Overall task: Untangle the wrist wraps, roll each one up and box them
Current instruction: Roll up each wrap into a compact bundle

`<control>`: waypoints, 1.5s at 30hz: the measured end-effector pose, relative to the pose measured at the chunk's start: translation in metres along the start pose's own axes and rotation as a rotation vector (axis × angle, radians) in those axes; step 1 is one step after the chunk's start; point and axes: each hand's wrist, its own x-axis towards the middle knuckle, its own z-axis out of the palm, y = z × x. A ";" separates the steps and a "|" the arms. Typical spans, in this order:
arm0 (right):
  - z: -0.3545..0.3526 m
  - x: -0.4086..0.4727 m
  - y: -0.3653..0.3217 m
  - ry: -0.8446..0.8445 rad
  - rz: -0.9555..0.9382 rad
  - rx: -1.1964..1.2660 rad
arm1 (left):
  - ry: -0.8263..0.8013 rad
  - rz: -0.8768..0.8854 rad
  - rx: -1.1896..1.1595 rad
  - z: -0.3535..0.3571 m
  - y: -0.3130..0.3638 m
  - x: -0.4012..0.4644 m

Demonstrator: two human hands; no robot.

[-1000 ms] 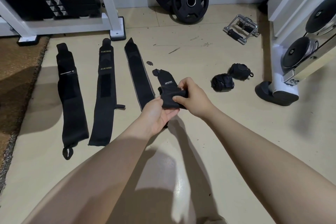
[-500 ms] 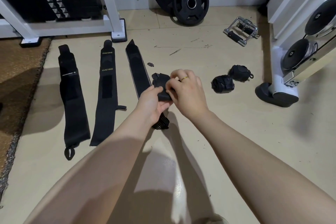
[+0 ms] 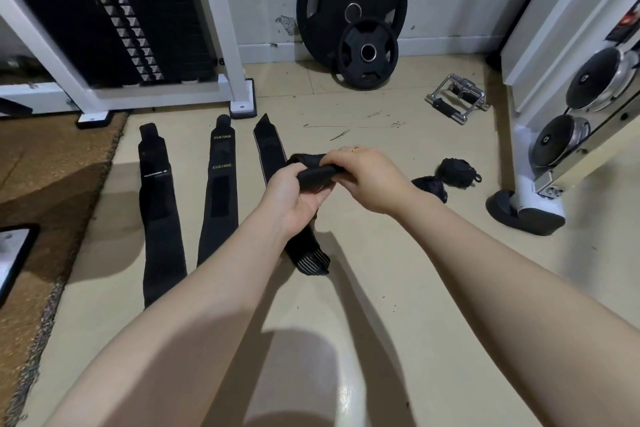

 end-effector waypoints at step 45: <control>0.025 -0.028 -0.027 0.310 0.843 1.374 | -0.015 0.197 0.588 -0.001 -0.008 -0.031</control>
